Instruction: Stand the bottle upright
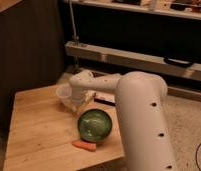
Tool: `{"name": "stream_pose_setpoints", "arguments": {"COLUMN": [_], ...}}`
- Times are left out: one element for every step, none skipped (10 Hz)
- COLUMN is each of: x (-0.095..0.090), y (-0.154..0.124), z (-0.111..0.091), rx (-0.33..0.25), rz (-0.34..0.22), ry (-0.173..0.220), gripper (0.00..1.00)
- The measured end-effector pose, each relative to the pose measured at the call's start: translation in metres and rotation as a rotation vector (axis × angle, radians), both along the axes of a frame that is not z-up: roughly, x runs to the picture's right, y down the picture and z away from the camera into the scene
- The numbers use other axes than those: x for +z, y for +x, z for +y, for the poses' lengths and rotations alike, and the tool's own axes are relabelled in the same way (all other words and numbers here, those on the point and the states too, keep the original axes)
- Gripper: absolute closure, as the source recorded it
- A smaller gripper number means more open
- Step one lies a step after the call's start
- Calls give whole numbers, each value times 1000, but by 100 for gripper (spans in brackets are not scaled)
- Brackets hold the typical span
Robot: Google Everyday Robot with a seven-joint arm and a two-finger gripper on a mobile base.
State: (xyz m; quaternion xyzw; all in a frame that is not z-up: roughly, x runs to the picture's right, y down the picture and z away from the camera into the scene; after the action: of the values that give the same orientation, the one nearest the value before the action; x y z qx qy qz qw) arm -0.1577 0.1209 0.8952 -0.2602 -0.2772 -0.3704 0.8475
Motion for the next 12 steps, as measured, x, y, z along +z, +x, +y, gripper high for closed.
{"name": "stream_pose_setpoints", "arguments": {"x": [1, 1, 2, 3, 3, 4, 4, 4, 2, -3, -12, -22], "y": [0, 0, 0, -1, -2, -3, -3, -3, -2, -3, -3, -4], "z": [0, -1, -1, -2, -2, -3, -3, -4, -6, -10, -18, -27], "rx": [-1, -3, -5, -9, -12, -15, -18, -20, -21, -20, -17, -11], "rz": [-1, -1, -2, -2, -2, -2, -2, -2, -2, -6, -10, -15], "ry": [-1, -2, -3, -4, -5, -5, -6, -4, -2, 6, 15, 19], "gripper": [59, 63, 69, 80, 86, 87, 87, 87, 87, 87, 87, 87]}}
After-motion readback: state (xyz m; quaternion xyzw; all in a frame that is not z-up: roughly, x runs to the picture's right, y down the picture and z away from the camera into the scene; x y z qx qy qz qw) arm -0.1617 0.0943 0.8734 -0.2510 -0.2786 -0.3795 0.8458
